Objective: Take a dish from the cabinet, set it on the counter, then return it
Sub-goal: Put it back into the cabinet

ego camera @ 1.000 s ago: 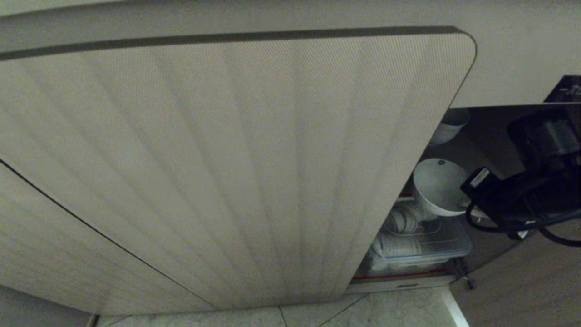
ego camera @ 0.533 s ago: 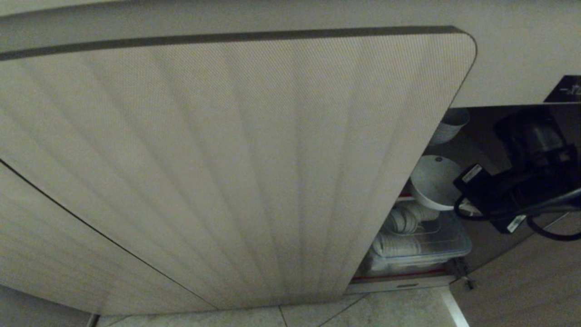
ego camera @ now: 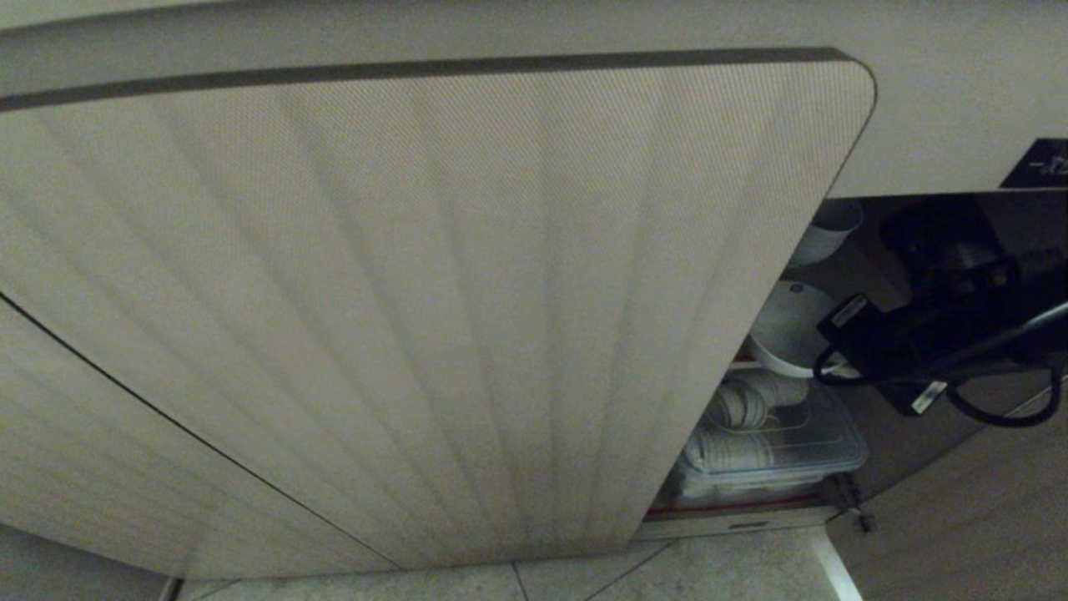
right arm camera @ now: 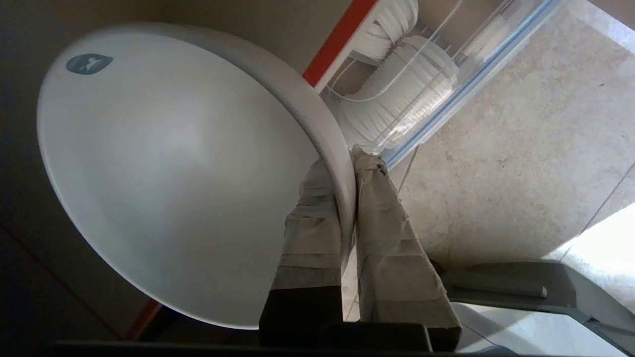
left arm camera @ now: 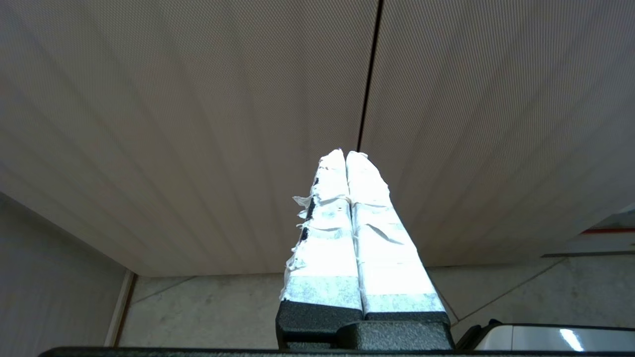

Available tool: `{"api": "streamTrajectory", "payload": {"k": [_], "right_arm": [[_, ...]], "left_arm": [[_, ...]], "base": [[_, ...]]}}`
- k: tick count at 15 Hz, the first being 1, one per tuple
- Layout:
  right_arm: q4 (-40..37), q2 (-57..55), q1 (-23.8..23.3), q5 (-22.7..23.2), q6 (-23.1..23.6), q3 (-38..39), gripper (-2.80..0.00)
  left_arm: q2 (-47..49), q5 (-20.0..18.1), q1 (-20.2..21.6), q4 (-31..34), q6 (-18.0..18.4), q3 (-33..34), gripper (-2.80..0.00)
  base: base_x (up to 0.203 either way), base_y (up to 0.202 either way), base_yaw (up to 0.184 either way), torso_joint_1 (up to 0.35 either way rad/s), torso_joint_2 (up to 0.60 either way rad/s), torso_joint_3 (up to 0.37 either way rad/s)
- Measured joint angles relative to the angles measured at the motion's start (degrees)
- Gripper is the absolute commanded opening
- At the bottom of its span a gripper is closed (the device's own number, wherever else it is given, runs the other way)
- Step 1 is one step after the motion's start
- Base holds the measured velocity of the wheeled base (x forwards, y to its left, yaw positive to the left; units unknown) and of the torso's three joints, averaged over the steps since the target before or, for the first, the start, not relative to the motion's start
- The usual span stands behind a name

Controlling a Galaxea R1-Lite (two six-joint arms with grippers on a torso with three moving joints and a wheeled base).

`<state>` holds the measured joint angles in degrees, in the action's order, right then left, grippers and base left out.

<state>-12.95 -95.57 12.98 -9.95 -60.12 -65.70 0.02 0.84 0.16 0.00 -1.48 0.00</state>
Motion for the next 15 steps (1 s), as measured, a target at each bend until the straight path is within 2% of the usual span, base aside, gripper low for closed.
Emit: {"api": "streamTrajectory", "payload": {"k": [11,15], "right_arm": [[-0.4,-4.1,-0.1,-0.2,-2.1,-4.5,-2.80],[-0.2,-4.8,-0.1,-3.1,-2.5,-4.8,-2.80]], "left_arm": [[0.0,0.0,0.0,0.0,0.0,0.0,-2.80],[0.0,0.0,0.0,0.0,0.0,0.0,-2.80]], "base": [[0.000,0.000,0.000,0.000,0.00,0.000],[0.000,0.000,0.000,0.000,0.00,0.000]]}}
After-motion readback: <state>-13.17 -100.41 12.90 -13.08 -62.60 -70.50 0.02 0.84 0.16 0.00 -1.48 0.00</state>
